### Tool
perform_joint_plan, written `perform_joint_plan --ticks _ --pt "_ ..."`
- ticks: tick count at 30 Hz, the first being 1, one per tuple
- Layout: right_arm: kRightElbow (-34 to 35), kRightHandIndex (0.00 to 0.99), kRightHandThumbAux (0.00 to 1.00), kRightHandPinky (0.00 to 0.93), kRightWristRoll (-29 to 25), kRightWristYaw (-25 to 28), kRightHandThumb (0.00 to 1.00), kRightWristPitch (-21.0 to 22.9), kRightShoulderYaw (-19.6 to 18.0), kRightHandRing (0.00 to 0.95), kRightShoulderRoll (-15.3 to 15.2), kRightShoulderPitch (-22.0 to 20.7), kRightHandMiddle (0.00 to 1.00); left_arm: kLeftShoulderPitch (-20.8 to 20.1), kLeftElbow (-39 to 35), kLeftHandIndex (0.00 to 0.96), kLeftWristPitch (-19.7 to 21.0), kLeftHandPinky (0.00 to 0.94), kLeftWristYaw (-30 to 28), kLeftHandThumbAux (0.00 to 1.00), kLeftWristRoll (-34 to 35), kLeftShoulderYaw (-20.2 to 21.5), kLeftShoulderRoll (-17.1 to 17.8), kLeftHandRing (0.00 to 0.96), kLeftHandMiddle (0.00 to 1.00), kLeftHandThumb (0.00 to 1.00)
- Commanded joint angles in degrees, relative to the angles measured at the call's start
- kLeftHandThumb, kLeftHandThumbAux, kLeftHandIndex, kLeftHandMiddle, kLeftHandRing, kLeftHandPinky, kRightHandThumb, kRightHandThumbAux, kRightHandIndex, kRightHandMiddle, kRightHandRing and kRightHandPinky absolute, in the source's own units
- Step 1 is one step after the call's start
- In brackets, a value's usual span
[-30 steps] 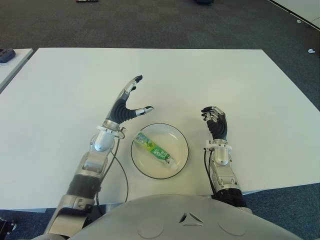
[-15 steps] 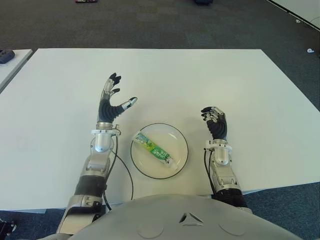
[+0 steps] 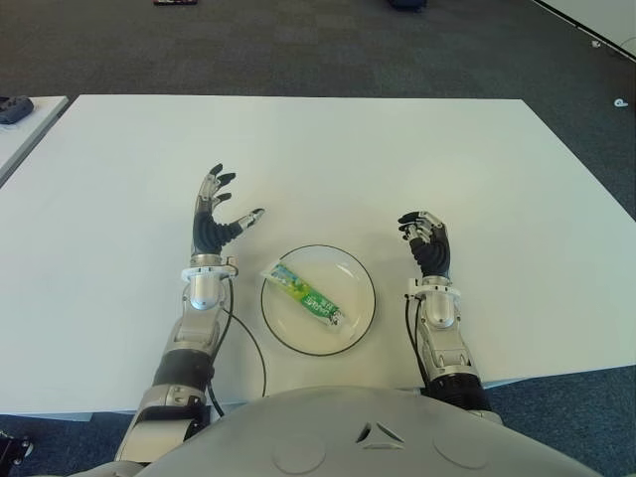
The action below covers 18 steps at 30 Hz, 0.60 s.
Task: Put the toothpaste on the table into the plate.
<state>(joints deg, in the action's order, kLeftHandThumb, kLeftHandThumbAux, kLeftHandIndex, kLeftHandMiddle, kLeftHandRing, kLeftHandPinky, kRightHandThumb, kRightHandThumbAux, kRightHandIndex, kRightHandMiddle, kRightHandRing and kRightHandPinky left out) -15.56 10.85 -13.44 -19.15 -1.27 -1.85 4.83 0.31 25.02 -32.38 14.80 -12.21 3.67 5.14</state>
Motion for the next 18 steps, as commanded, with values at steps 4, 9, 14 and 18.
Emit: perform_joint_plan --ticks 4,9,14,18 --pt "-0.1 0.421 0.731 0.488 0.0 0.0 0.708 1.1 -0.2 0.474 -0.2 -0.9 0.469 -0.7 3.6 0.413 -0.5 0.426 0.7 0.983 2.0 0.8 -1.3 0.401 0.407 0.057" --pt "-0.4 0.421 0.731 0.492 0.2 -0.3 0.707 0.3 -0.2 0.474 -0.2 -1.2 0.47 -0.4 5.5 0.424 -1.3 0.44 0.6 0.767 2.5 1.0 -1.3 0.432 0.439 0.586" --pt "-0.7 0.422 0.732 0.498 0.1 -0.3 0.705 -1.0 0.1 0.477 -0.1 -1.4 0.477 0.3 7.3 0.428 -2.0 0.502 -0.3 0.728 3.4 1.2 -0.8 0.48 0.484 0.677" --pt "-1.2 0.422 0.732 0.503 -0.2 -0.1 0.703 -2.4 0.4 0.481 0.2 -1.6 0.483 0.9 9.4 0.429 -2.6 0.52 -0.6 0.724 3.6 1.3 -0.4 0.511 0.515 0.686"
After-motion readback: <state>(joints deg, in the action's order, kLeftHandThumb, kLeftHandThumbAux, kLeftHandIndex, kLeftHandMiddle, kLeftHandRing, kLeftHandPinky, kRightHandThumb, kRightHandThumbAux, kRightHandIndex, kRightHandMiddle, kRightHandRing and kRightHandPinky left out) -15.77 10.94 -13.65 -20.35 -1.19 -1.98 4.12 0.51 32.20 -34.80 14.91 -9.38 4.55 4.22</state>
